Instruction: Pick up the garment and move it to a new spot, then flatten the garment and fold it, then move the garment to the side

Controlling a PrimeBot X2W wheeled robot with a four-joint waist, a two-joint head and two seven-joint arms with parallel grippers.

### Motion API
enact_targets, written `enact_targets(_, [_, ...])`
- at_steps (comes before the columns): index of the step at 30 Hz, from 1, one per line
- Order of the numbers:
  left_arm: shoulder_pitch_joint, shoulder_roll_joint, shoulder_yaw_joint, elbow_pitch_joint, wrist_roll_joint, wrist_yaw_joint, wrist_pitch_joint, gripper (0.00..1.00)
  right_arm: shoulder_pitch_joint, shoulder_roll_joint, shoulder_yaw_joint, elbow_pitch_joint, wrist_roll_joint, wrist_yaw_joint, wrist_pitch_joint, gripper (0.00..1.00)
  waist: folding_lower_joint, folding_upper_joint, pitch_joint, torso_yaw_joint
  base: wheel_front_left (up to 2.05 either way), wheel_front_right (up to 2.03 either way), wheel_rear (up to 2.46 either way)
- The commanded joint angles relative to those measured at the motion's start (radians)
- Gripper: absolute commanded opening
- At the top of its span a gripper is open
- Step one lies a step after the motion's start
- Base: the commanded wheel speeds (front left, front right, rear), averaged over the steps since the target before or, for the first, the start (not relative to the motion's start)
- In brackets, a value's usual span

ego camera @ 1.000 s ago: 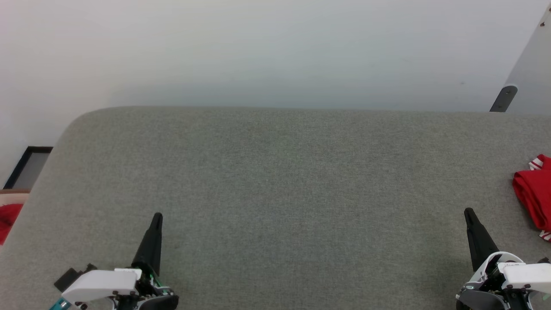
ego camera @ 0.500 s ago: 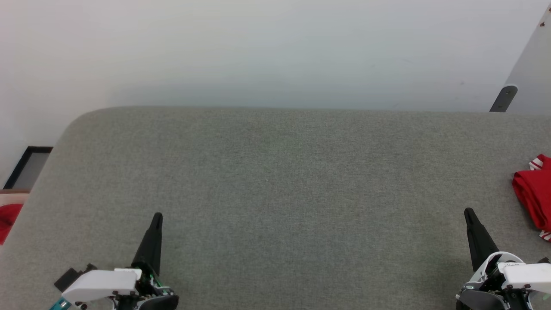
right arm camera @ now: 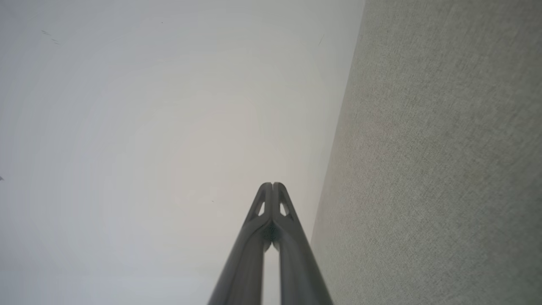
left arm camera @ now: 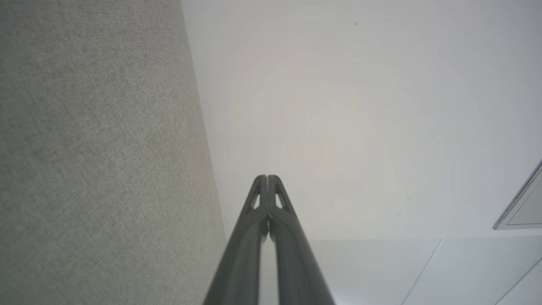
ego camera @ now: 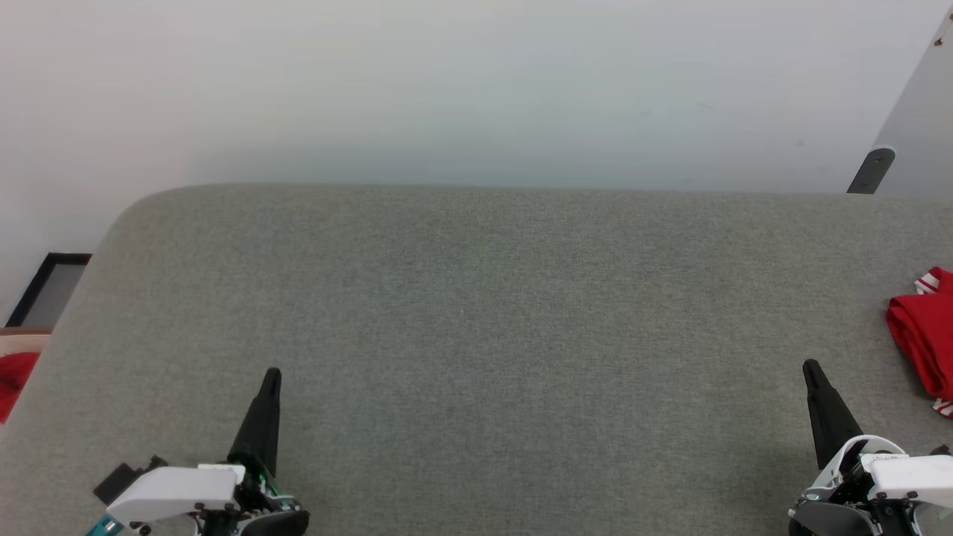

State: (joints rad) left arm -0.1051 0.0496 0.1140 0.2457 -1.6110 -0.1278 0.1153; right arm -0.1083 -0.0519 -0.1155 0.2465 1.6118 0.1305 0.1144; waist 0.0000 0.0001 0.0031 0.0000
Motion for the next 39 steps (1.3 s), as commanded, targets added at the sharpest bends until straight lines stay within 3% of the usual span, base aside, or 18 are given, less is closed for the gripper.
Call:
enact_targets(1, [-0.010,0.000,0.002,0.001,-0.003,-0.005,0.002,0.00,-0.004,0.004,0.003,0.000,0.002,0.000,0.000,0.00,0.0000,-0.0001,0.000,0.000,0.00,0.00,0.00])
enact_targets(39, [-0.010,0.000,0.002,0.001,-0.003,-0.005,0.001,0.00,-0.004,0.004,0.003,0.000,0.002,0.000,0.000,0.00,0.0000,-0.0001,0.000,0.000,0.00,0.00,0.00])
